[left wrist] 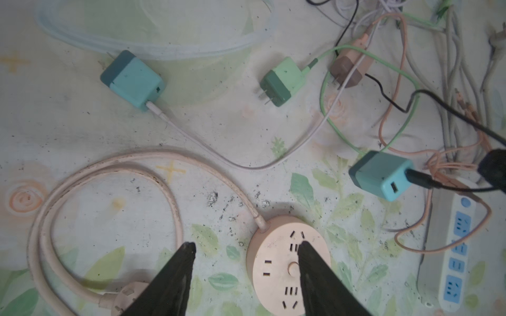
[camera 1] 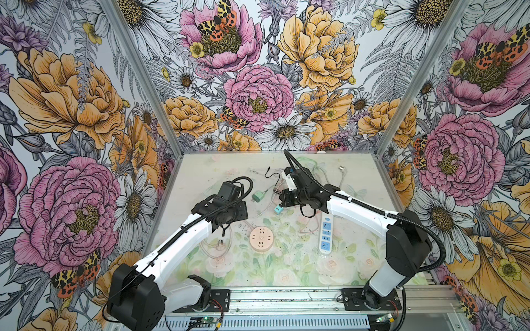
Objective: Insert the plug
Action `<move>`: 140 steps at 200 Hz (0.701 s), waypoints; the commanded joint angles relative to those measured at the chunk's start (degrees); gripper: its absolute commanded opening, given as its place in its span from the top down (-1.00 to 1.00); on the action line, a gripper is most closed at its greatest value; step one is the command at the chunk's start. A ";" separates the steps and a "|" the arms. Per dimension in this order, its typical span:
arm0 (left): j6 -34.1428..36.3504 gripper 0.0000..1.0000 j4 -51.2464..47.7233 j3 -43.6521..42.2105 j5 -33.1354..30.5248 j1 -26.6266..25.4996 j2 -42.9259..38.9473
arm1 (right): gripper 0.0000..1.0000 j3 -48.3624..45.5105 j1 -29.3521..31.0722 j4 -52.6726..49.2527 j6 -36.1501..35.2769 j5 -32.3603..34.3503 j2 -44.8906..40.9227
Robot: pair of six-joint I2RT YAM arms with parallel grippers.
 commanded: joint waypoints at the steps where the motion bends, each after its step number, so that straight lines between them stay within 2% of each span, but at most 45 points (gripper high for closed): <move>1: 0.34 -0.25 2.41 -2.48 -4.55 -5.94 -2.29 | 1.00 -1.25 0.70 -0.60 1.65 0.36 -2.38; 28: -0.08 -0.24 10.71 -8.37 -5.47 -12.12 -5.07 | 1.00 -2.48 1.45 -0.55 2.11 0.71 -1.95; 52: 0.08 -0.25 16.33 -11.71 -10.13 -16.81 -4.87 | 1.00 -3.58 2.60 -0.56 2.45 0.39 -1.13; 95: 6.55 -0.25 32.52 -17.74 -17.47 -26.65 -0.62 | 1.00 -4.70 3.32 -0.85 3.09 0.88 -2.74; 112: 9.87 -0.26 39.28 -19.93 -17.51 -28.45 1.10 | 1.00 -3.67 3.32 -2.17 3.39 -0.01 -3.38; 140: 14.47 -0.27 42.86 -20.07 -17.80 -28.76 3.25 | 1.00 -2.08 3.49 -4.95 3.48 -0.78 -4.34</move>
